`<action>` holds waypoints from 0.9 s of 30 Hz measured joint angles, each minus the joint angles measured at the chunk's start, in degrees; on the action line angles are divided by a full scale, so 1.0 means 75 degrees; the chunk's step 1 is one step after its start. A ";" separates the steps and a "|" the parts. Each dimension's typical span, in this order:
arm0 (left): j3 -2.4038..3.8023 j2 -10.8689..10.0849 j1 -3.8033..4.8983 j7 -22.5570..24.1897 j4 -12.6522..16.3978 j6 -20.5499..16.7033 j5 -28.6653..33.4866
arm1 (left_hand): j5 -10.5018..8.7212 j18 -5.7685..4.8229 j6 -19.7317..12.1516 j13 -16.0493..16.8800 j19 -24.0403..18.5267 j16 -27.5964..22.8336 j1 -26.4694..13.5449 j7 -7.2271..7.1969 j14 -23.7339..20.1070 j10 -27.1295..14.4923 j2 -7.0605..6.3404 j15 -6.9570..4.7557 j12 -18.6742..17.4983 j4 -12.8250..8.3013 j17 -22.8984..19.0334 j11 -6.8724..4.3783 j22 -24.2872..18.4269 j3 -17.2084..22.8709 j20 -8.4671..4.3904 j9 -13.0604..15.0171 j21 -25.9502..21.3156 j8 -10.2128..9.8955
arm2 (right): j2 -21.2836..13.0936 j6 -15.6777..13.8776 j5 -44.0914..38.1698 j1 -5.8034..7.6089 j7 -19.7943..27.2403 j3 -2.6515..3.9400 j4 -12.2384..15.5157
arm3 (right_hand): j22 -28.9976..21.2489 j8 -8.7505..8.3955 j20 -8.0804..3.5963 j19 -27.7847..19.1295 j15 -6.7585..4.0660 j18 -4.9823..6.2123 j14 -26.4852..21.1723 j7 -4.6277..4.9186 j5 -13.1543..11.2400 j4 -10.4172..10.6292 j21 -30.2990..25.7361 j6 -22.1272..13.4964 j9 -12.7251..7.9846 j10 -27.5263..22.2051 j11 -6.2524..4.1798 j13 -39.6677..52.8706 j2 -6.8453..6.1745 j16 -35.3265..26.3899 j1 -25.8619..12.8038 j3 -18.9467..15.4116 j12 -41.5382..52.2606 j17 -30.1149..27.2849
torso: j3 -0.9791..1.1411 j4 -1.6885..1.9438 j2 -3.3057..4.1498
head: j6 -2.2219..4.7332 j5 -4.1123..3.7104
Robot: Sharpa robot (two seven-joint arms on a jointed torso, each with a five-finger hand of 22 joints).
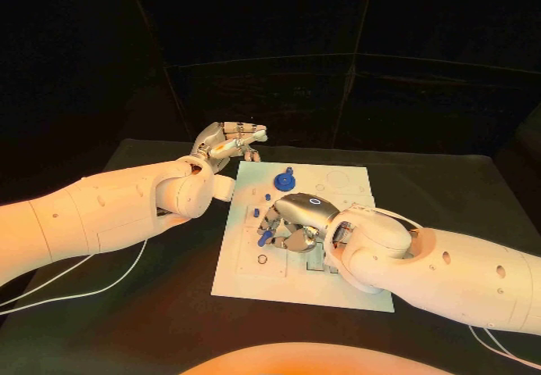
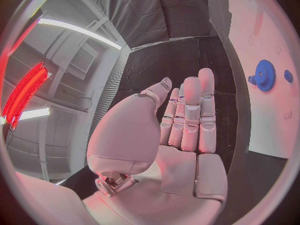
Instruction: Assemble the parts on the task board
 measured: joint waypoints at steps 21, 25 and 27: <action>0.0001 0.0053 0.0000 -0.0004 -0.0035 0.0016 0.0000 | 0.0000 0.0000 0.0000 -0.0001 0.0000 0.0000 0.0000 0.0000 0.0000 0.0000 0.0000 0.0000 0.0000 0.0000 0.0001 0.0000 0.0001 0.0000 0.0000 0.0000 0.0000 0.0000 | 0.0338 0.0732 -0.0384 -0.0198 0.0069 -0.0063 -0.0373 | 0.0001 0.0002 0.0000 0.0000 0.0000 0.0000 0.0000 0.0002 0.0029 -0.0020 -0.0001 -0.0003 -0.0012 -0.0001 0.0001 -0.0004 -0.0001 -0.0001 -0.0001 0.0019 -0.0029 -0.0020 | 0.0008 -0.0012 -0.0007 | -0.0066 0.0073; 0.0001 0.0054 0.0000 -0.0005 -0.0036 0.0019 0.0000 | 0.0000 0.0000 0.0000 -0.0002 0.0000 0.0000 0.0000 0.0000 0.0000 0.0000 0.0000 0.0000 0.0000 0.0000 0.0001 0.0000 0.0001 0.0000 0.0000 0.0000 0.0000 0.0000 | 0.0355 0.0852 -0.0428 -0.0198 0.0063 -0.0062 -0.0381 | 0.0001 0.0002 0.0000 -0.0001 0.0000 0.0000 0.0000 0.0012 0.0029 -0.0020 -0.0001 -0.0015 -0.0012 -0.0001 0.0001 -0.0004 -0.0001 -0.0001 -0.0001 0.0019 -0.0029 -0.0019 | 0.0008 -0.0012 -0.0007 | -0.0075 0.0076; 0.0001 0.0054 0.0000 -0.0005 -0.0036 0.0020 0.0000 | 0.0000 0.0000 0.0000 -0.0002 0.0000 0.0000 0.0000 0.0000 0.0000 0.0000 0.0000 0.0000 0.0000 0.0000 0.0001 0.0000 0.0001 0.0000 0.0000 0.0000 0.0000 0.0000 | 0.0357 0.0918 -0.0446 -0.0202 0.0053 -0.0063 -0.0393 | 0.0001 0.0002 0.0000 -0.0001 0.0000 0.0001 0.0000 0.0012 0.0029 -0.0020 -0.0001 -0.0016 -0.0012 -0.0001 0.0001 -0.0004 -0.0001 -0.0001 -0.0001 0.0019 -0.0029 -0.0019 | 0.0006 -0.0012 -0.0007 | -0.0083 0.0078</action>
